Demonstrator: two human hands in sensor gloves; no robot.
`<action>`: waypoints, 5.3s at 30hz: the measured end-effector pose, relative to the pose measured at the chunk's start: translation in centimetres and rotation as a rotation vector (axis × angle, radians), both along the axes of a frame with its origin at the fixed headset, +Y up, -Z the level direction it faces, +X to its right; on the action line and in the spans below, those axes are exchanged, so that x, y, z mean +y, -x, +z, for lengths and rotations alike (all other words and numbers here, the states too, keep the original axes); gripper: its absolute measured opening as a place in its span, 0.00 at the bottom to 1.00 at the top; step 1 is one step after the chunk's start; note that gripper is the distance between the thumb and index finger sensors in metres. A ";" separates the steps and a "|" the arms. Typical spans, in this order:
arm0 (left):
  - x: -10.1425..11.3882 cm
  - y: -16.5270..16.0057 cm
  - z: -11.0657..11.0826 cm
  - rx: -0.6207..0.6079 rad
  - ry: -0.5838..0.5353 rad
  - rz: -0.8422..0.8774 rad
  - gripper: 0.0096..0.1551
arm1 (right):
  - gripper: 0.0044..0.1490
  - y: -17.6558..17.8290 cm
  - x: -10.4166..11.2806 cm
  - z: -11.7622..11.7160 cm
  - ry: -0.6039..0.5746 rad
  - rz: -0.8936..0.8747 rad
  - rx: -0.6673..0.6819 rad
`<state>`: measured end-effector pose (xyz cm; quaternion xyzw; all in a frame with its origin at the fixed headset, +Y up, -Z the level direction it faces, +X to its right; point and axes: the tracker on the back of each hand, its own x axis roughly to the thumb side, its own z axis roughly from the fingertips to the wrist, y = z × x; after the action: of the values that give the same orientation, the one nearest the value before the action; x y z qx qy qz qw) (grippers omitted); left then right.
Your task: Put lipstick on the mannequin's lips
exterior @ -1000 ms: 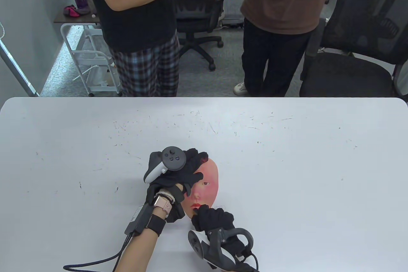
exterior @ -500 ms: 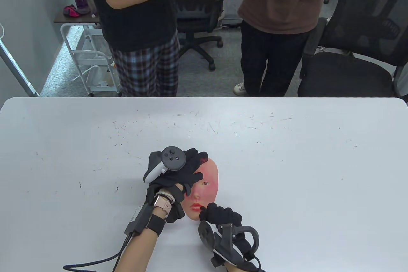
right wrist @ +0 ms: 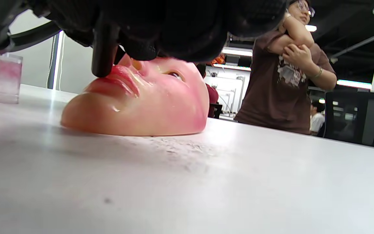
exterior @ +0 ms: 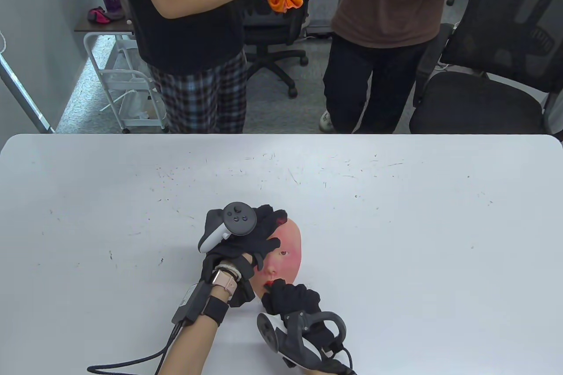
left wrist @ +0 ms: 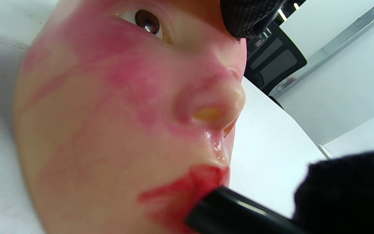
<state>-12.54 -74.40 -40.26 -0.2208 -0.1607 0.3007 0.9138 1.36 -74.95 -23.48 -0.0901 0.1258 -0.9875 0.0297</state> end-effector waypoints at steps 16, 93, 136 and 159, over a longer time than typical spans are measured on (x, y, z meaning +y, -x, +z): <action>0.0 0.0 0.0 -0.001 0.002 0.000 0.42 | 0.32 -2.9 -0.6 -1.0 0.156 -0.200 -0.093; -0.1 0.1 0.0 -0.004 0.010 -0.001 0.42 | 0.33 -2.7 -0.9 -0.9 0.123 -0.189 -0.065; -0.1 0.1 0.0 -0.006 0.015 0.001 0.42 | 0.33 0.8 -0.7 -0.1 -0.020 0.032 0.027; 3.2 0.5 0.6 -0.003 -0.088 0.140 0.40 | 0.33 -7.6 1.2 -0.3 0.075 -0.600 -0.022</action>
<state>-13.09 -71.25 -39.70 -0.1692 -0.1901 0.3563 0.8990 8.95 -73.75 -23.74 -0.0392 0.1098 -0.9570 -0.2655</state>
